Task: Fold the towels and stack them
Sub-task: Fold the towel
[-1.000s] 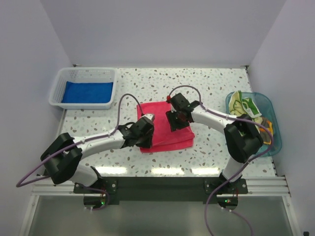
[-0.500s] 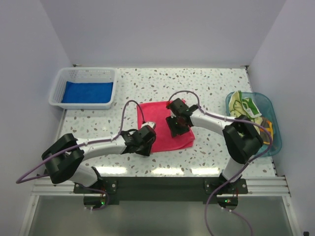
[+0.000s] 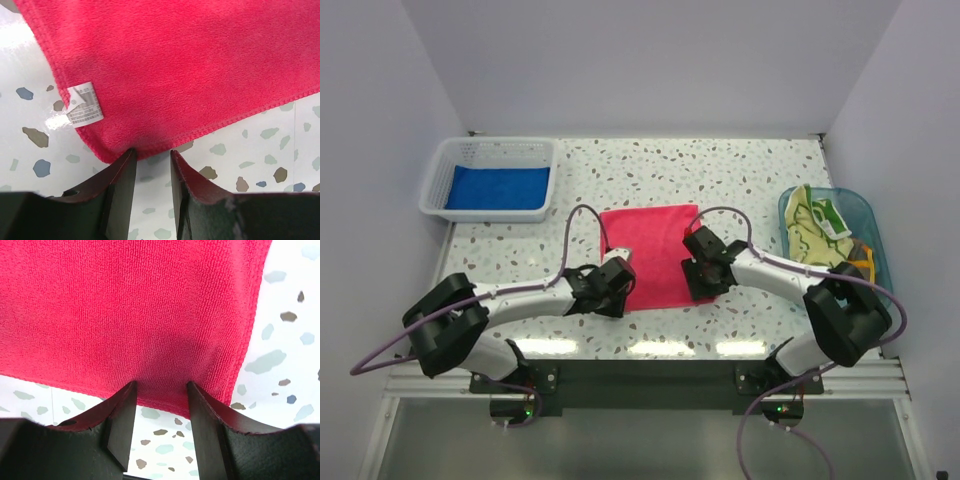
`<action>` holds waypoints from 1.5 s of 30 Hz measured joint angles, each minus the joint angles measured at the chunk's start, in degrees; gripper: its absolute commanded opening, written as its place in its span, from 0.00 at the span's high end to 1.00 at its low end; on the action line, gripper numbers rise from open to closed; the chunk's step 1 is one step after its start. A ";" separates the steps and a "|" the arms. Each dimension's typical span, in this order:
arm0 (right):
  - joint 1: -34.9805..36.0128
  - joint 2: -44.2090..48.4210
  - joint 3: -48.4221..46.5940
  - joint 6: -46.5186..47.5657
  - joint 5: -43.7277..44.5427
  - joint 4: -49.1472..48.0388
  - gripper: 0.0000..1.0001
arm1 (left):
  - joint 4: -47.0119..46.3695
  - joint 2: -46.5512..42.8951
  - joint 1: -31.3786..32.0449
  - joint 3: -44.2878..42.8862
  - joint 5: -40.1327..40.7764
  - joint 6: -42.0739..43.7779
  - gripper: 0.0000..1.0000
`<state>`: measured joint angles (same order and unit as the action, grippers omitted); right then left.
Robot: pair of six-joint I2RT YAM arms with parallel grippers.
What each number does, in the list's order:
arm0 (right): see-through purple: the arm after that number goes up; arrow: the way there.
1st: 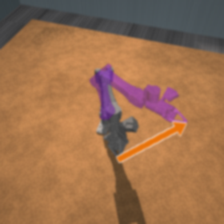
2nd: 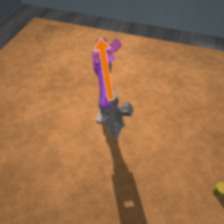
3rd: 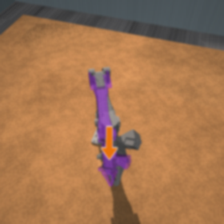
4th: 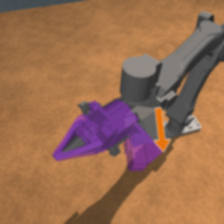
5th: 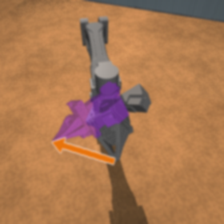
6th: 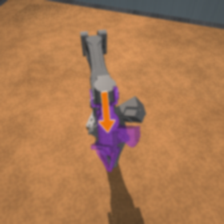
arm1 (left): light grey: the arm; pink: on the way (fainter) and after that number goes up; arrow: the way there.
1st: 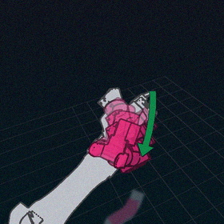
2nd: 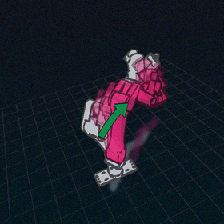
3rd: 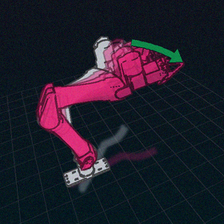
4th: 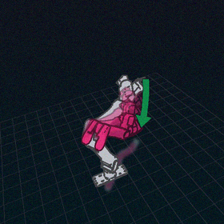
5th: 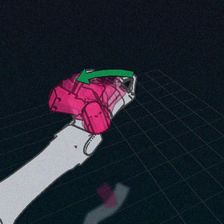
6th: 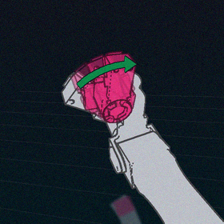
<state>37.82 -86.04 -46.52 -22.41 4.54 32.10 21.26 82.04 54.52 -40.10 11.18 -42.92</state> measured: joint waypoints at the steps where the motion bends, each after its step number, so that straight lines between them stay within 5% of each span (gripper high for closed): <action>1: 0.00 0.68 0.79 -0.59 0.42 -0.28 0.51 | -0.07 -0.17 0.00 0.20 0.11 -0.17 0.61; 22: -8.48 17.94 6.82 -7.21 -2.12 -1.73 0.48 | 5.44 -4.87 -0.04 2.01 3.67 -1.51 0.54; 32: -10.56 17.35 9.81 -11.28 -1.36 -1.84 0.61 | 11.10 -12.31 -0.09 -2.54 5.99 -2.12 0.51; 45: -10.62 12.76 13.14 -15.82 -6.21 -7.87 0.62 | 8.85 -5.53 -2.01 -0.24 8.66 -3.10 0.59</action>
<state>27.20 -73.28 -33.39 -38.24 -1.67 24.23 30.11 76.51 52.51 -40.34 19.84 -46.02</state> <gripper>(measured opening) 0.384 0.423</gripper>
